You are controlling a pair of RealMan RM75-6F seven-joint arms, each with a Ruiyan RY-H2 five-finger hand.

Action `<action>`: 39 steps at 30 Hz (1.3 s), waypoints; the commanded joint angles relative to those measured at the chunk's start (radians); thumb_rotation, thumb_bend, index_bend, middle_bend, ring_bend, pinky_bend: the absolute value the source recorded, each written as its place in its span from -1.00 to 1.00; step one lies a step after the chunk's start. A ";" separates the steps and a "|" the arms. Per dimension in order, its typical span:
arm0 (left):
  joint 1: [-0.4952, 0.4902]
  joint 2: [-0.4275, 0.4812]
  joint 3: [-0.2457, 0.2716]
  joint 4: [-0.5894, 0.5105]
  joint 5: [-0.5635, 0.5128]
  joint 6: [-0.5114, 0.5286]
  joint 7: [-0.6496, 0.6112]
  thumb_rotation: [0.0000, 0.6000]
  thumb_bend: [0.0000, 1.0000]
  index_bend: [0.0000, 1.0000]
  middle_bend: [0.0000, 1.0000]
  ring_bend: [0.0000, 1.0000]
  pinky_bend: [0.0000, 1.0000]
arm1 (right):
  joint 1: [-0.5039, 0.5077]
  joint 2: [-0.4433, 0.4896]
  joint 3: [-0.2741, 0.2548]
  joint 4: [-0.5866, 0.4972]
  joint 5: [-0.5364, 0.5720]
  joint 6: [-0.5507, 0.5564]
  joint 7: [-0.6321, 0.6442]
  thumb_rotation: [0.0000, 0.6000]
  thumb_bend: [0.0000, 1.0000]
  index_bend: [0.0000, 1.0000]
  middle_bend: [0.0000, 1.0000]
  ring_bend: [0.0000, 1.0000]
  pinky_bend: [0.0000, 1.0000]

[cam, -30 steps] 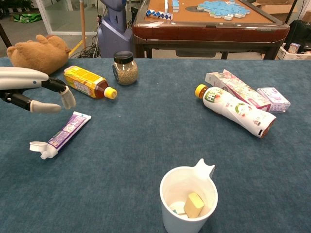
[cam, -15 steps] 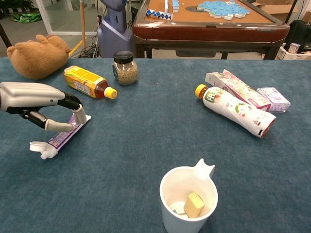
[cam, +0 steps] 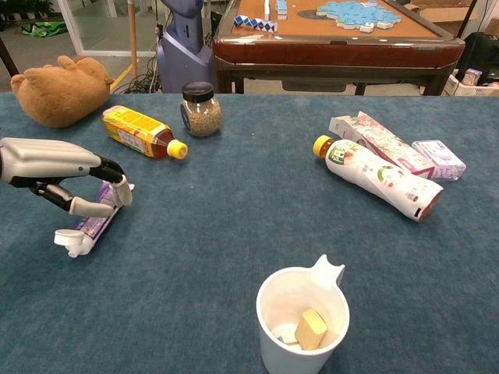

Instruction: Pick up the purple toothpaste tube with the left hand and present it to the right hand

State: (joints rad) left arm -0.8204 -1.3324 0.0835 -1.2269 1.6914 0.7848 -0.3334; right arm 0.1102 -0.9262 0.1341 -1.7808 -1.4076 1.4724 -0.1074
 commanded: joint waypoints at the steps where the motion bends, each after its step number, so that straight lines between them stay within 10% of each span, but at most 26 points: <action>1: 0.006 0.015 0.003 -0.002 -0.022 -0.003 0.021 -0.60 -0.60 -0.45 -0.42 -0.82 -0.85 | 0.002 -0.001 0.000 0.000 0.000 -0.002 -0.002 1.00 -0.92 -0.96 -0.64 -0.82 -0.70; 20: 0.090 0.157 0.002 -0.052 -0.212 -0.037 0.149 -0.60 -0.60 -0.42 -0.41 -0.82 -0.85 | -0.001 -0.008 0.000 -0.010 -0.010 0.014 -0.010 1.00 -0.92 -0.96 -0.66 -0.83 -0.70; 27: 0.128 0.124 -0.023 -0.048 -0.183 0.064 0.037 0.67 -0.60 -0.44 -0.40 -0.80 -0.85 | -0.004 -0.013 -0.005 -0.012 -0.021 0.017 -0.010 1.00 -0.92 -0.96 -0.66 -0.84 -0.70; 39: 0.049 0.061 -0.026 0.002 -0.151 -0.045 -0.016 0.17 -0.60 -0.47 -0.41 -0.80 -0.85 | -0.025 -0.016 -0.009 0.002 -0.012 0.038 0.010 1.00 -0.92 -0.96 -0.66 -0.84 -0.70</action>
State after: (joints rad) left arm -0.7607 -1.2651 0.0567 -1.2309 1.5431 0.7557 -0.3513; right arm 0.0853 -0.9424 0.1248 -1.7786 -1.4202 1.5106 -0.0982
